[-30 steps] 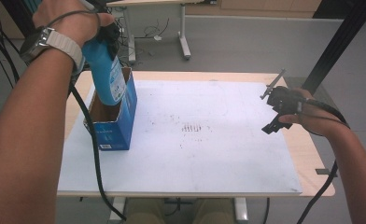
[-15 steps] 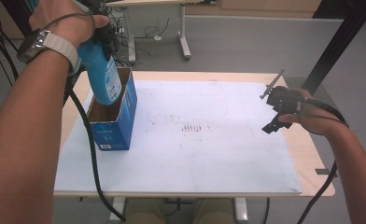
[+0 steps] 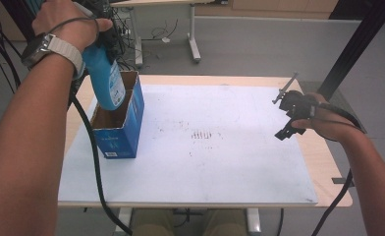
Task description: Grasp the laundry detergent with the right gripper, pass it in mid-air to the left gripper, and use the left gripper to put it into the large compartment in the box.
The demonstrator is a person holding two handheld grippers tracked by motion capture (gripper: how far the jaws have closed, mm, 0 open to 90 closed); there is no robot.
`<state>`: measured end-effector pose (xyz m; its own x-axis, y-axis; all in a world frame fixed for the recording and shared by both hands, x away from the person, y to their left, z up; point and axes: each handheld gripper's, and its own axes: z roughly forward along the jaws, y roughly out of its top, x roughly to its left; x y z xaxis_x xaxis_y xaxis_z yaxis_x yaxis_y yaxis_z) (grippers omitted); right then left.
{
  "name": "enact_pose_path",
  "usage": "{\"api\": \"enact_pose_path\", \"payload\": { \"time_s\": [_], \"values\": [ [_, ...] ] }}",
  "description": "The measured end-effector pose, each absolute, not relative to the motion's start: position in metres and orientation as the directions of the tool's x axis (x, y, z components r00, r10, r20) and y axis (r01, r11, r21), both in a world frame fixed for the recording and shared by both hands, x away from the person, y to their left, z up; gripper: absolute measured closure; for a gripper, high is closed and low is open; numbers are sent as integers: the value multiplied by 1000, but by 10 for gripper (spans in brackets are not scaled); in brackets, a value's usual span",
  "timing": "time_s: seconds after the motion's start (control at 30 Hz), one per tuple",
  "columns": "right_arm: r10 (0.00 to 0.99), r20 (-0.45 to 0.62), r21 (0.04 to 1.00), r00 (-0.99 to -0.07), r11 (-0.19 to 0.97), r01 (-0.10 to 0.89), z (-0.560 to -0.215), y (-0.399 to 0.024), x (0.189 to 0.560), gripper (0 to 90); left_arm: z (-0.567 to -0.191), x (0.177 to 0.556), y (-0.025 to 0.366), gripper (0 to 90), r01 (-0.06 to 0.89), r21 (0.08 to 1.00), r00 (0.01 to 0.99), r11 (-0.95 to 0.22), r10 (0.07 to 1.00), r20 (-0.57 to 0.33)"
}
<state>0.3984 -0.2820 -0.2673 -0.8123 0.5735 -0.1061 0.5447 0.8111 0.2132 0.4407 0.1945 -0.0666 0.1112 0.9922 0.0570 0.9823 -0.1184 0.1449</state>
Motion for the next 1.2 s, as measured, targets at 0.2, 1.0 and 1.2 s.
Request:
{"api": "enact_pose_path", "payload": {
  "time_s": [0.2, 1.0, 1.2],
  "values": [
    [579, -104, 215, -809, 807, 550, -268, -282, 399, 81, -71, 442, 198, 376, 982, 152, 105, -112, 993, 57],
    [582, -109, 215, -806, 805, 553, -271, -282, 400, 80, -103, 449, 206, 376, 982, 157, 95, -105, 993, 70],
    [585, -105, 216, -804, 803, 556, -272, -282, 400, 80, -110, 450, 208, 376, 981, 166, 94, -104, 993, 67]
  ]
}}
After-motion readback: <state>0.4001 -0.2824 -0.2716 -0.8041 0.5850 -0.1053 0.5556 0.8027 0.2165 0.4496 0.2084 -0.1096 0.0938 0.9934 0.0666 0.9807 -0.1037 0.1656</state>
